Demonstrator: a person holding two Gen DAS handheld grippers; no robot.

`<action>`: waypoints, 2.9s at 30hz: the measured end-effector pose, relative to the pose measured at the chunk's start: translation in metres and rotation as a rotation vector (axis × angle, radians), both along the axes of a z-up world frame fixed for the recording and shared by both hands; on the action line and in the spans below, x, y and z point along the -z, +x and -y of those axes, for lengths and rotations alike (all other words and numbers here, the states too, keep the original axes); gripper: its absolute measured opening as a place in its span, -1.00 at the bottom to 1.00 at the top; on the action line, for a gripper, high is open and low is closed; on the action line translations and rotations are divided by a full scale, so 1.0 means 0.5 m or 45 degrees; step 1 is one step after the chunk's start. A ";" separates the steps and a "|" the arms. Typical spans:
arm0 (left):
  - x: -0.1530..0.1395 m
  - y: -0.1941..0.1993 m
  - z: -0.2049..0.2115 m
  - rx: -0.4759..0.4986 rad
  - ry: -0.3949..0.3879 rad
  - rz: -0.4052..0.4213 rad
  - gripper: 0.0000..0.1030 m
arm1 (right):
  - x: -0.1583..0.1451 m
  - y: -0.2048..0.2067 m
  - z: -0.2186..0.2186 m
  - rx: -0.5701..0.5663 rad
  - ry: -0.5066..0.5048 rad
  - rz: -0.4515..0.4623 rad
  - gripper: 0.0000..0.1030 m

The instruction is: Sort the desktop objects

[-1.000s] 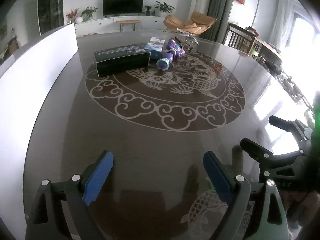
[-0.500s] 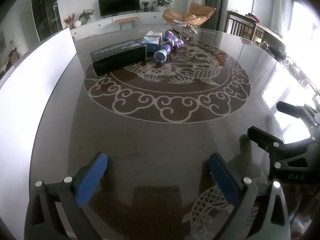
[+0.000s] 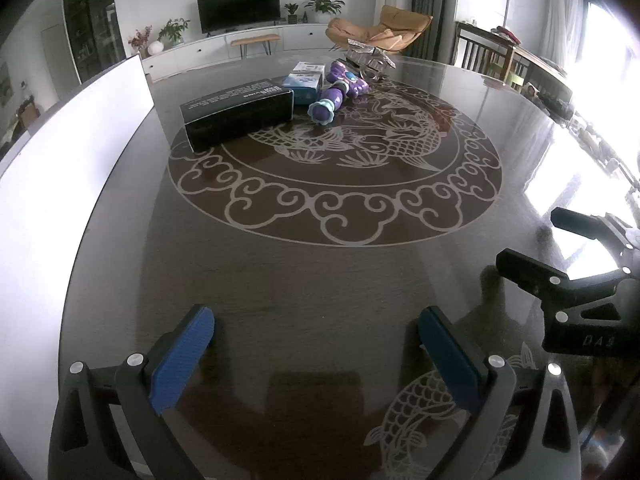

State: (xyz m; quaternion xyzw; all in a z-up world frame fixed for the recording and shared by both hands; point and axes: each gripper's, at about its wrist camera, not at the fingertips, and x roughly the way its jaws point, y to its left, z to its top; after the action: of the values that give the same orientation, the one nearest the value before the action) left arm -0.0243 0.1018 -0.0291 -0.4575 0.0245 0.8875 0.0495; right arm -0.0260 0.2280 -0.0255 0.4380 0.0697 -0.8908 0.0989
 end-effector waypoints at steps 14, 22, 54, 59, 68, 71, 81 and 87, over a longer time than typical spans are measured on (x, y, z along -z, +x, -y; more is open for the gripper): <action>0.000 0.001 -0.001 -0.002 0.000 0.000 1.00 | 0.003 -0.006 -0.004 0.001 -0.027 0.020 1.00; -0.002 0.001 -0.002 0.002 0.002 0.002 1.00 | 0.003 -0.006 -0.005 0.002 -0.025 0.021 1.00; -0.002 0.001 -0.002 0.000 0.002 0.001 1.00 | 0.003 -0.005 -0.005 0.002 -0.027 0.022 1.00; -0.002 0.001 -0.002 -0.001 0.002 0.002 1.00 | 0.003 -0.005 -0.005 0.002 -0.027 0.022 1.00; -0.002 0.001 -0.002 -0.001 0.002 0.001 1.00 | 0.003 -0.005 -0.005 0.002 -0.027 0.022 1.00; -0.002 0.000 -0.002 -0.001 0.003 0.001 1.00 | 0.003 -0.005 -0.005 0.002 -0.027 0.022 1.00; -0.002 0.001 -0.001 -0.001 0.003 0.001 1.00 | 0.003 -0.005 -0.005 0.002 -0.027 0.022 1.00; -0.002 0.002 0.000 0.010 0.006 0.004 1.00 | 0.003 -0.005 -0.005 0.002 -0.027 0.022 1.00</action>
State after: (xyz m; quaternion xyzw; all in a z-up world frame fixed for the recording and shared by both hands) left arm -0.0235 0.1020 -0.0281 -0.4586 0.0241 0.8867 0.0542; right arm -0.0284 0.2304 -0.0268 0.4447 0.0590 -0.8877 0.1033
